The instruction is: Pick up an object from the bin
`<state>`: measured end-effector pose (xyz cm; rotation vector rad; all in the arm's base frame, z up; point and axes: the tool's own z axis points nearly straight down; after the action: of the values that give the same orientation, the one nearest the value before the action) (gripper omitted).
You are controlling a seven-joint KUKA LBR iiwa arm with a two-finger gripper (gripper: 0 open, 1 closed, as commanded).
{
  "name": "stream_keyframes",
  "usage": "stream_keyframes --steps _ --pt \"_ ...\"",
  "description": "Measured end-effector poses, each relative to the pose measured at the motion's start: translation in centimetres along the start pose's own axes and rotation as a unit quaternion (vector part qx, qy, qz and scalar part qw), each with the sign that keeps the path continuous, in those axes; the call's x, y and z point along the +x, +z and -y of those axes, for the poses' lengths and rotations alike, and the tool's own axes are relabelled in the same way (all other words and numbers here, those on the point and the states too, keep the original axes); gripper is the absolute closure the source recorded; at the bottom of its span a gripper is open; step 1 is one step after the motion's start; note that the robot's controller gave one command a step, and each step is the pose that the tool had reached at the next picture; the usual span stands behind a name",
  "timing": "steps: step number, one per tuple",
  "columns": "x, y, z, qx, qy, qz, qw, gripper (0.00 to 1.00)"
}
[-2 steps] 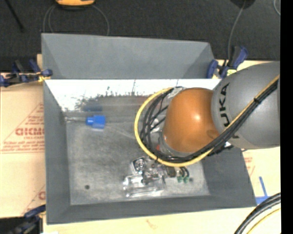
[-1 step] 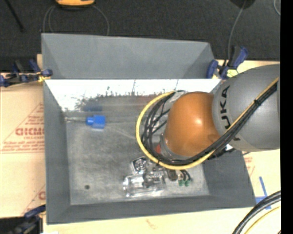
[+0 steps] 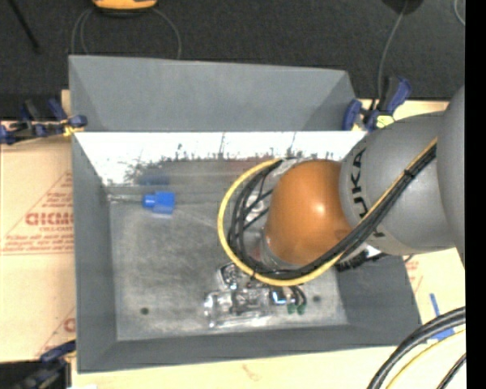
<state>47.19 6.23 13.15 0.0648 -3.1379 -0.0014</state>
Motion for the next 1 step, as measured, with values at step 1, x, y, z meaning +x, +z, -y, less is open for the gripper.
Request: stream_keyframes --steps 1 --pt "-0.78 -2.84 -5.26 -0.001 0.273 0.0033 0.9619 1.00"
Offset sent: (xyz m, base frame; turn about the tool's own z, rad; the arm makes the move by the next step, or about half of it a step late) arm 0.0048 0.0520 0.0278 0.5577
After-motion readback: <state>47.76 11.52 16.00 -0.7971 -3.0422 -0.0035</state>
